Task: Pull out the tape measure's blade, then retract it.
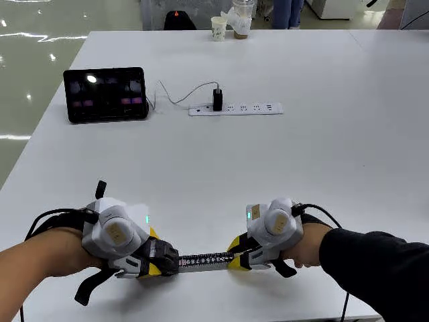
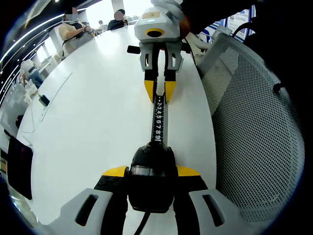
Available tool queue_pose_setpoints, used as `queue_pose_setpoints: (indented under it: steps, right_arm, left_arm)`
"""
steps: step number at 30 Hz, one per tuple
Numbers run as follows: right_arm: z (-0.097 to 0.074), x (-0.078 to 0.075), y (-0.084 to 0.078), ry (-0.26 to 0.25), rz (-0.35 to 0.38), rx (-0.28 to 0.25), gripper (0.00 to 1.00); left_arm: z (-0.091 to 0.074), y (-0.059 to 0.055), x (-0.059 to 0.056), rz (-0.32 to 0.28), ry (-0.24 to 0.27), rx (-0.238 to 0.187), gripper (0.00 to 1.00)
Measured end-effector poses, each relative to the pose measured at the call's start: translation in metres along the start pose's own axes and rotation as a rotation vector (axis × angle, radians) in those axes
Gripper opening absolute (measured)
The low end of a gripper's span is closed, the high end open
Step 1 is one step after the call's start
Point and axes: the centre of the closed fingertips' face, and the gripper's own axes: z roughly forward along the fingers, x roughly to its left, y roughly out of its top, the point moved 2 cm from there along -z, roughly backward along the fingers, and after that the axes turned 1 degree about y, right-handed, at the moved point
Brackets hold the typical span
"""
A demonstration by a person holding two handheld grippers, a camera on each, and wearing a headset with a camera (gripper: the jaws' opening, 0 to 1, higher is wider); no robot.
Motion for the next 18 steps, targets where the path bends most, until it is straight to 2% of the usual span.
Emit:
queue_pose_setpoints:
  steps: [18]
  right_arm:
    - [-0.0053,0.002,-0.0046,-0.001,0.019,-0.009,0.1]
  left_arm:
    - [0.0004,0.0,0.0,0.005,-0.001,0.001,0.3]
